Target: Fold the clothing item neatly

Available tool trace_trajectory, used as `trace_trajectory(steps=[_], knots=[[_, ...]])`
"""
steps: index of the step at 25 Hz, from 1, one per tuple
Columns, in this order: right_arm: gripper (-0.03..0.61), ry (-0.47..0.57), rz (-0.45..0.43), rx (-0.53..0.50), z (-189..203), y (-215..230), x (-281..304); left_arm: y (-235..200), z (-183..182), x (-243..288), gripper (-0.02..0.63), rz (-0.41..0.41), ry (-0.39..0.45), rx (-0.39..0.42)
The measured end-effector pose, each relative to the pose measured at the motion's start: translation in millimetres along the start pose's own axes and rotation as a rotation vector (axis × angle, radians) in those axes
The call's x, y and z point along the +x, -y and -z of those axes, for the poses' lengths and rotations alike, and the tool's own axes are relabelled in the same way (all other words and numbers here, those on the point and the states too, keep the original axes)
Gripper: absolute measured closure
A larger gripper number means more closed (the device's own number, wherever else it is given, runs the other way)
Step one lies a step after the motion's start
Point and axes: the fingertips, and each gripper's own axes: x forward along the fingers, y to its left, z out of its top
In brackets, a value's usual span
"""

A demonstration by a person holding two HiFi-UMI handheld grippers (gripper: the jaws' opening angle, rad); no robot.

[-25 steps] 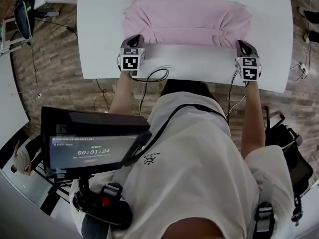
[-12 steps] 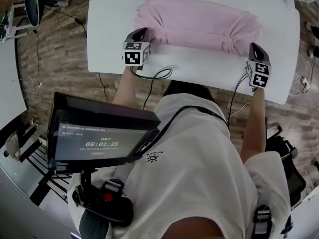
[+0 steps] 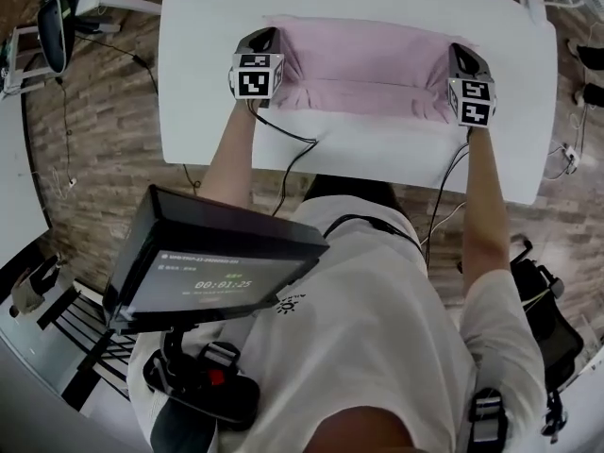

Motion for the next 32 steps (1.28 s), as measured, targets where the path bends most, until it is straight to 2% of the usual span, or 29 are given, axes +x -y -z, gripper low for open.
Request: trace_trajectory(steps=[3, 6, 9, 16, 23, 26, 32], knots=[[0.575, -0.042, 0.027, 0.026, 10, 8, 16, -3, 5, 17, 0.612, 0.008, -0.021, -0.007], [0.575, -0.102, 0.047, 0.053, 36, 15, 35, -9, 25, 38, 0.612, 0.022, -0.073, -0.01], [0.575, -0.127, 0.046, 0.04, 50, 16, 39, -9, 42, 45, 0.612, 0.032, -0.105, -0.01], [0.575, -0.098, 0.024, 0.068, 48, 22, 25, -3, 40, 32, 0.612, 0.053, -0.071, -0.087], [0.575, -0.104, 0.028, 0.078, 48, 24, 28, -4, 38, 34, 0.612, 0.041, -0.059, -0.071], [0.575, -0.112, 0.015, 0.088, 46, 20, 37, -13, 36, 39, 0.612, -0.001, -0.056, -0.042], [0.575, 0.021, -0.012, 0.046, 1, 24, -11, 1, -6, -3, 0.612, -0.026, 0.053, 0.001]])
